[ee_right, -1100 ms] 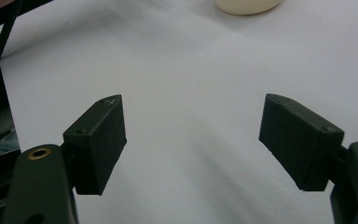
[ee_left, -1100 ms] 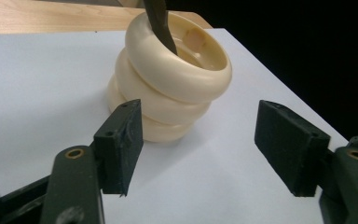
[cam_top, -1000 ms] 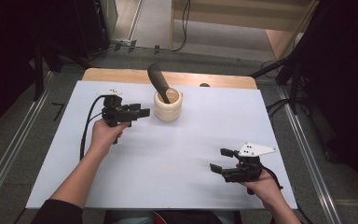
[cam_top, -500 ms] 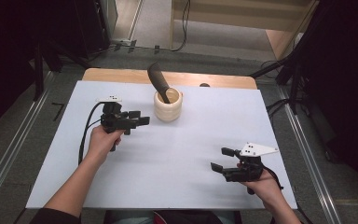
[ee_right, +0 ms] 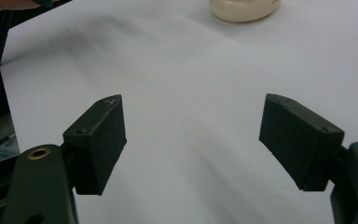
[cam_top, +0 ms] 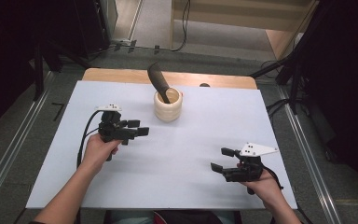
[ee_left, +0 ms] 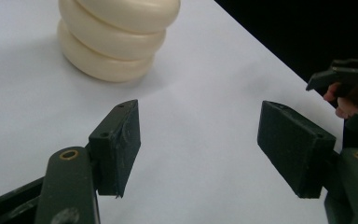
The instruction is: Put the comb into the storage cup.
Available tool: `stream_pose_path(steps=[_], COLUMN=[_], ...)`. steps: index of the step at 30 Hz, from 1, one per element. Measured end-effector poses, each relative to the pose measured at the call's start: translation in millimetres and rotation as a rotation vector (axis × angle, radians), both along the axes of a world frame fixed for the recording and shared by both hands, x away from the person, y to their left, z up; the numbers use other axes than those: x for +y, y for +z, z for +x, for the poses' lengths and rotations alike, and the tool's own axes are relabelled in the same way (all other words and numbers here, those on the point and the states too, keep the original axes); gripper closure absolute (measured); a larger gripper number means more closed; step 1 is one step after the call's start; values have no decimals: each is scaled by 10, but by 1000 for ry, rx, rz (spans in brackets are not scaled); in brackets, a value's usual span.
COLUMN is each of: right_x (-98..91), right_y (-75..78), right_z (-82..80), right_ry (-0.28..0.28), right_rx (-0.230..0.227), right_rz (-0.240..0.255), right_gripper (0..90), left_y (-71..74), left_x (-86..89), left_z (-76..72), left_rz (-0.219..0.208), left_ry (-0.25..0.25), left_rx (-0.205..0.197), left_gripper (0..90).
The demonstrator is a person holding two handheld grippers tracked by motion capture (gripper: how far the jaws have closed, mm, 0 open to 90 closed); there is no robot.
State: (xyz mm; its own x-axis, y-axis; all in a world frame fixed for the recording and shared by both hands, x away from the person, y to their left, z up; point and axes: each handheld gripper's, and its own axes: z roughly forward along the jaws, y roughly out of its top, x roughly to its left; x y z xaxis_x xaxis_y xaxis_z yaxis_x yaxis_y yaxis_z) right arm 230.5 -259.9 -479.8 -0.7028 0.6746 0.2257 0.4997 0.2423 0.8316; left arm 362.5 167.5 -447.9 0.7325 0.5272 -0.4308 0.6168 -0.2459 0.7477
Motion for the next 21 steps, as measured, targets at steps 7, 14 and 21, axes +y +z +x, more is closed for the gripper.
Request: stream_pose_path(steps=[7, 14, 21], right_x=[0, 1, 5], right_y=[-4, -8, -9], right_z=[2, 5, 6], right_ry=[1, 5, 6], right_rx=[2, 3, 3], right_rz=[-1, -5, -6], right_gripper=[209, 209, 209], left_y=[-6, -24, -43], left_x=[20, 31, 51], left_z=[-109, -215, -314], left_rz=[20, 60, 101], left_ry=[-19, -39, -62], left_rx=[12, 19, 1], left_gripper=[310, 310, 310])
